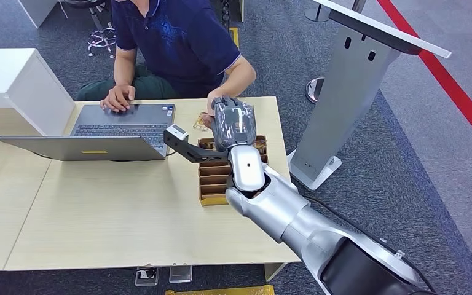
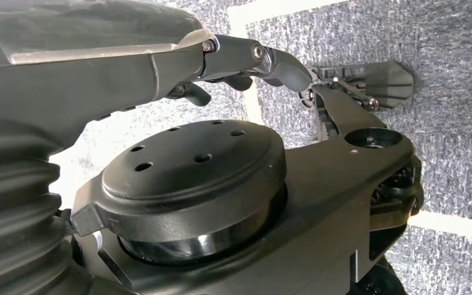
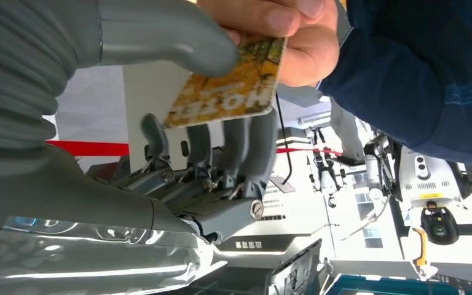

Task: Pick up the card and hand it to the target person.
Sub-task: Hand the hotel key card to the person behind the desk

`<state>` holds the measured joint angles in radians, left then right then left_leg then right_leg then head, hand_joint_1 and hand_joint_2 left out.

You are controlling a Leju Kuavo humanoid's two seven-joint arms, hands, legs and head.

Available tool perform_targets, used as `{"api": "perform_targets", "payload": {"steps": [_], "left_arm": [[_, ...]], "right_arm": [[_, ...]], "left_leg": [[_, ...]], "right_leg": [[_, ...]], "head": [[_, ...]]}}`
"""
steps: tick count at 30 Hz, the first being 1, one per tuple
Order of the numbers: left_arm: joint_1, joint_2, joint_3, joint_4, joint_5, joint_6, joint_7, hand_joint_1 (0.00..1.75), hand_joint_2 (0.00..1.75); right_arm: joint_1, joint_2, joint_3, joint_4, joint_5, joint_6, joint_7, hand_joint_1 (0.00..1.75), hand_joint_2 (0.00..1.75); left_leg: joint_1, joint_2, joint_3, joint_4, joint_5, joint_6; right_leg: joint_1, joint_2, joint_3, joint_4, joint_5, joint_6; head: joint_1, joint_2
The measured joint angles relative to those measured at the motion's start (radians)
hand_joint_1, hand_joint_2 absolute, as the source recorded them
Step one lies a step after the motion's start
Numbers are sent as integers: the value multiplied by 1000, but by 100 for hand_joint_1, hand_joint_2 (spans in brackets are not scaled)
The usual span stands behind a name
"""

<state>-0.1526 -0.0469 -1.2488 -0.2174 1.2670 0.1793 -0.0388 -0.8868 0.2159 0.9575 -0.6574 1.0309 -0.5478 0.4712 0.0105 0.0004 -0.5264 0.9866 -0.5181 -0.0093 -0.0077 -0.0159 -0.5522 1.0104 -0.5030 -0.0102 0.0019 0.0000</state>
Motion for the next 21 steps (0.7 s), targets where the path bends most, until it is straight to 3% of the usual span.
{"api": "perform_targets", "payload": {"steps": [1, 13, 21], "left_arm": [[-1, 0, -1, 0, -1, -1, 0, 0, 0], [-5, 0, -6, 0, 11, 4, 0, 0, 0], [1, 5, -6, 0, 33, 6, -18, 0, 0]], "right_arm": [[0, 0, 0, 3, 2, 0, 0, 0, 175], [19, -12, -14, -23, -77, -16, -49, 0, 175], [134, -82, -63, -251, -399, 14, -192, 0, 175]], "left_leg": [[0, 0, 0, 0, 0, 0], [0, 0, 0, 0, 0, 0], [0, 0, 0, 0, 0, 0]], "right_leg": [[0, 0, 0, 0, 0, 0], [0, 0, 0, 0, 0, 0], [0, 0, 0, 0, 0, 0]], "head": [[0, 0], [0, 0], [0, 0]]}}
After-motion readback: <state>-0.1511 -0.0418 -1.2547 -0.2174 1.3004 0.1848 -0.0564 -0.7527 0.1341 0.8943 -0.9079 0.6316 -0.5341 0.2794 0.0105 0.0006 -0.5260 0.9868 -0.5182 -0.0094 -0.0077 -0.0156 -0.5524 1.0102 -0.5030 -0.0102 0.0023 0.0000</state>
